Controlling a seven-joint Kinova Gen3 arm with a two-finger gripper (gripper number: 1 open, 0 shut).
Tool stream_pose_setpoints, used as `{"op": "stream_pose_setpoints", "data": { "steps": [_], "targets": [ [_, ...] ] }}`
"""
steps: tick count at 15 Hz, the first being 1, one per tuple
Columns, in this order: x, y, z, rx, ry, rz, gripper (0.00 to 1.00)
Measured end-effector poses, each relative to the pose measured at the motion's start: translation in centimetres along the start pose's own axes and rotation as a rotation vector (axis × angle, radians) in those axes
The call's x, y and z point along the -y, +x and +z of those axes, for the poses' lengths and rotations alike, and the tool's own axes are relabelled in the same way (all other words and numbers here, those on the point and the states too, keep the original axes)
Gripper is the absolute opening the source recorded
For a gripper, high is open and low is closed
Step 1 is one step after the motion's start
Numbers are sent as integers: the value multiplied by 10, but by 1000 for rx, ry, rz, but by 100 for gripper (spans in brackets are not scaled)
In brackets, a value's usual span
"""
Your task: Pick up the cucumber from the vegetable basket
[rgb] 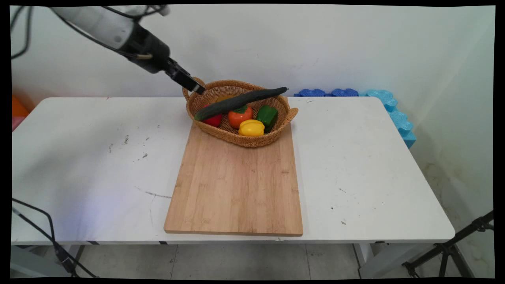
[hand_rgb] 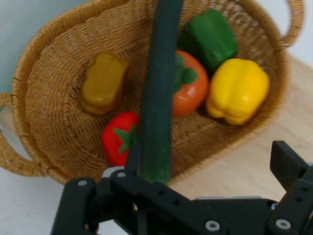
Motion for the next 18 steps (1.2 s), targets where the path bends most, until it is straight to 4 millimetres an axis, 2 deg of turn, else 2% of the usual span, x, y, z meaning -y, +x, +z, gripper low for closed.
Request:
{"op": "stream_pose_setpoints", "data": {
  "steps": [3,9,12,18],
  "targets": [
    [10,9,27,24,14,0,100],
    [29,29,100,72,6,23,100],
    [33,33,127,86,-11,37,100],
    [33,35,158,106,-32,61,100]
  ]
}}
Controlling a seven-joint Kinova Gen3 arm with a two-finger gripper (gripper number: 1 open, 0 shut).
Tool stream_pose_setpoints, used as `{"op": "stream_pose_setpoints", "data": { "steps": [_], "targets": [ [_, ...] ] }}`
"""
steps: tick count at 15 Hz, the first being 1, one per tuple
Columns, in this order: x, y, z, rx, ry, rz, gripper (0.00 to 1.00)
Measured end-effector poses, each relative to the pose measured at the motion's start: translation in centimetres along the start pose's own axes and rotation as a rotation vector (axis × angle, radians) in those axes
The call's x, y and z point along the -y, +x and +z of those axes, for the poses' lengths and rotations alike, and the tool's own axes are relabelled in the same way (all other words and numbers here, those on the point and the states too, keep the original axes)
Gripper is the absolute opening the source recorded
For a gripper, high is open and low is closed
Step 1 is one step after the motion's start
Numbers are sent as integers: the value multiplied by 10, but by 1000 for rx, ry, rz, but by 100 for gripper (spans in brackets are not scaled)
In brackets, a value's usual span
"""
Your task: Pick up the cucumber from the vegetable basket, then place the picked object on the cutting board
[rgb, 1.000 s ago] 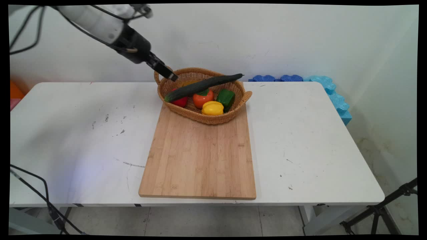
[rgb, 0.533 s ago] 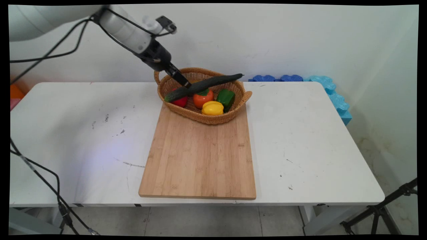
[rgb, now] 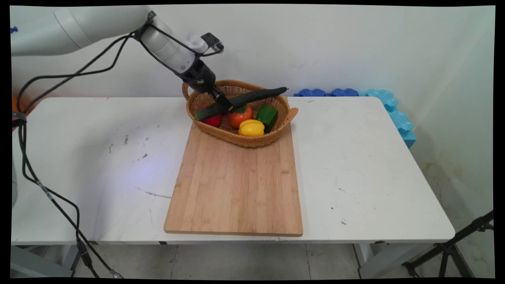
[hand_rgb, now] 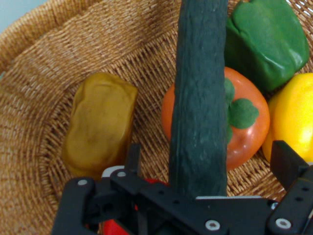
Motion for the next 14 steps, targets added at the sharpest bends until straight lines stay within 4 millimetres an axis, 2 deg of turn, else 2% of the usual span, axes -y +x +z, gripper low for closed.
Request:
{"op": "stream_pose_setpoints", "data": {
  "steps": [3,4,10,14],
  "targets": [
    [0,1,8,3,0,6,100],
    [-1,2,10,3,0,8,0],
    [-5,2,19,-1,5,8,0],
    [-9,5,9,-24,13,4,0]
  ]
}}
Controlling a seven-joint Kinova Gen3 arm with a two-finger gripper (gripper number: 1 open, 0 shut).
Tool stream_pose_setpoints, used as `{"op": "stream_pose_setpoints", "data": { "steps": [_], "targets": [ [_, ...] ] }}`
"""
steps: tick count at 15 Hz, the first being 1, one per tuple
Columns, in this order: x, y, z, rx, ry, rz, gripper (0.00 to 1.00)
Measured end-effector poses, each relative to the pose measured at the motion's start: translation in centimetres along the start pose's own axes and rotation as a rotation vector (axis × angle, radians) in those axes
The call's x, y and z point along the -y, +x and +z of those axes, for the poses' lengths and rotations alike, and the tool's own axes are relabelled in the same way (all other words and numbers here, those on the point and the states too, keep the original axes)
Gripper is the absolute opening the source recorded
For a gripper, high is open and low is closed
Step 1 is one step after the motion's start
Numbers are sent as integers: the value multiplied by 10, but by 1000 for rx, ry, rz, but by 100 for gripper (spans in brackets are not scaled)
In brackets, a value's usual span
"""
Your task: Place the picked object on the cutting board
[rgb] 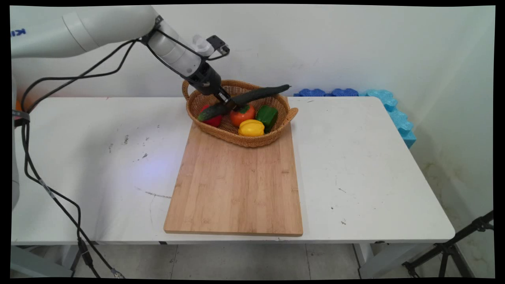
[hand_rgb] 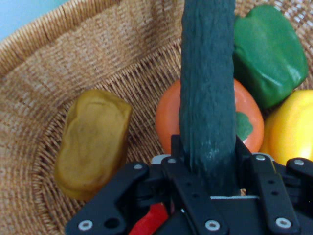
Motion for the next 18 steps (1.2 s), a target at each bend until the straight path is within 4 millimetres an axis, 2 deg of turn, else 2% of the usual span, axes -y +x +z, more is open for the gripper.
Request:
{"op": "stream_pose_setpoints", "data": {
  "steps": [3,7,9,11,14,18],
  "targets": [
    [-5,6,-28,-37,8,8,0],
    [-21,8,-87,-106,-3,43,0],
    [-31,2,-117,-143,-24,64,0],
    [-46,-11,-146,-170,-56,85,0],
    [-69,-38,-176,-183,-105,91,0],
    [-98,-78,-195,-160,-148,99,0]
  ]
}}
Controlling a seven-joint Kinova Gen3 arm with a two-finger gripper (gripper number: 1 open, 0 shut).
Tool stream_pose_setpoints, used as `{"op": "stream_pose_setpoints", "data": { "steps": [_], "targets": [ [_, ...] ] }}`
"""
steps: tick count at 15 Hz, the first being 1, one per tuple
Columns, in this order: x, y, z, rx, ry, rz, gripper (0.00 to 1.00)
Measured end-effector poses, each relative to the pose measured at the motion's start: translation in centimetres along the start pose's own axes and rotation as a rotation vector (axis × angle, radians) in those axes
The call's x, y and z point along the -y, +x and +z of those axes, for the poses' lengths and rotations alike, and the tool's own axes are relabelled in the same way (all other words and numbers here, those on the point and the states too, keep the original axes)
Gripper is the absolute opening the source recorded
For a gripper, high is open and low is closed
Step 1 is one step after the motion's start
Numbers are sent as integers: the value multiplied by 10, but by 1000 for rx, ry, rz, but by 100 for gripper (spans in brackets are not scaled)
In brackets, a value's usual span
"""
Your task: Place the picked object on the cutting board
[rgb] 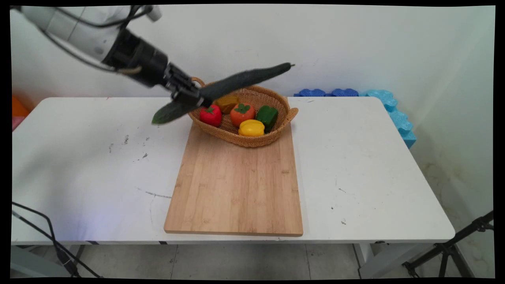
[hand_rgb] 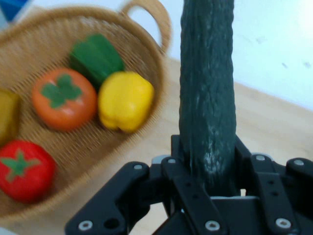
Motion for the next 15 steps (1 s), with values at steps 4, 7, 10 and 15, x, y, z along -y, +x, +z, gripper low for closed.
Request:
{"op": "stream_pose_setpoints", "data": {
  "steps": [4,7,10,15],
  "targets": [
    [-30,-33,-2,45,-39,19,0],
    [-47,-56,7,90,-61,51,0],
    [-57,-72,18,119,-82,85,0],
    [-69,-98,45,167,-129,162,0]
  ]
}}
